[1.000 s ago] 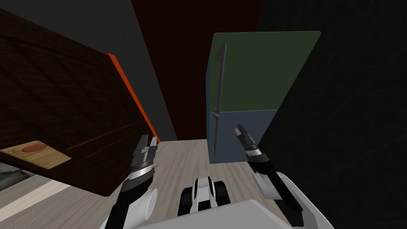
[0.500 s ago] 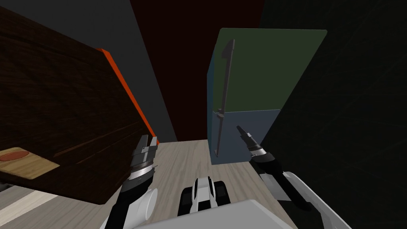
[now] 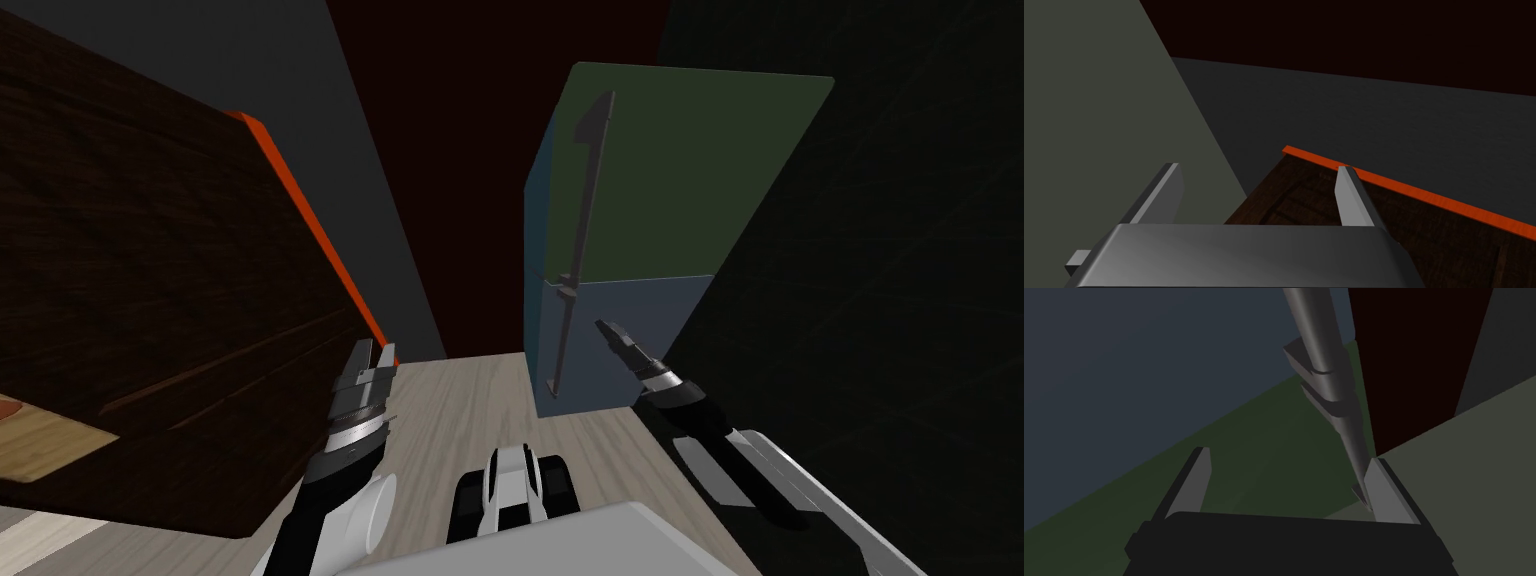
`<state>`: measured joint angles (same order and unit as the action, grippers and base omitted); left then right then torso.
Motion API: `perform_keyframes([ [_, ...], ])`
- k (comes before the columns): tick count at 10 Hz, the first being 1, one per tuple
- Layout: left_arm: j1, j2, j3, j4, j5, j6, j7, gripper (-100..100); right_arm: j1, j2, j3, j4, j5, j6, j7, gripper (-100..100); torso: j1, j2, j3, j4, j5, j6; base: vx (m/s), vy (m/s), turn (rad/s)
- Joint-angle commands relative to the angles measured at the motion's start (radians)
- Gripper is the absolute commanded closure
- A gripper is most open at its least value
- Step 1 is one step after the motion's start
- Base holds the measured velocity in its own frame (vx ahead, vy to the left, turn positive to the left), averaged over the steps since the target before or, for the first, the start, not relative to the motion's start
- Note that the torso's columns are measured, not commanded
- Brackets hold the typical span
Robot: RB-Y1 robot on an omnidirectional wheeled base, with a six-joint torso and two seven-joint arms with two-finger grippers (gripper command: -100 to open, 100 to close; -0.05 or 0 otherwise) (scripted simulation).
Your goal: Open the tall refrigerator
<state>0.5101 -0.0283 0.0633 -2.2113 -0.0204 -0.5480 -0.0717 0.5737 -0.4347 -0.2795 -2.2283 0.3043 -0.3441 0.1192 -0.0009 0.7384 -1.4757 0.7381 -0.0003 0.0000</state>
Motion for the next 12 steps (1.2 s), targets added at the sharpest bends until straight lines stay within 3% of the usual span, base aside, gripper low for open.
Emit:
perform_keyframes([
  [1,0.0,0.0,0.0,0.0,0.0,0.0,0.0,0,0.012,-0.055,-0.039,0.012,0.056,0.009,0.044,-100,0.0,0.0,0.0,0.0,0.0,0.0,0.055,0.104,-0.041],
  [11,0.0,0.0,0.0,0.0,0.0,0.0,0.0,0,0.056,-0.332,-0.205,0.075,0.286,0.05,0.217,-100,0.001,-0.001,0.0,0.0,0.0,0.0,0.05,0.107,-0.049],
  [12,0.0,0.0,0.0,0.0,0.0,0.0,0.0,0,0.056,-0.34,-0.205,0.075,0.286,0.05,0.217,-100,0.0,0.0,0.0,0.0,0.0,0.0,0.03,0.062,-0.023],
])
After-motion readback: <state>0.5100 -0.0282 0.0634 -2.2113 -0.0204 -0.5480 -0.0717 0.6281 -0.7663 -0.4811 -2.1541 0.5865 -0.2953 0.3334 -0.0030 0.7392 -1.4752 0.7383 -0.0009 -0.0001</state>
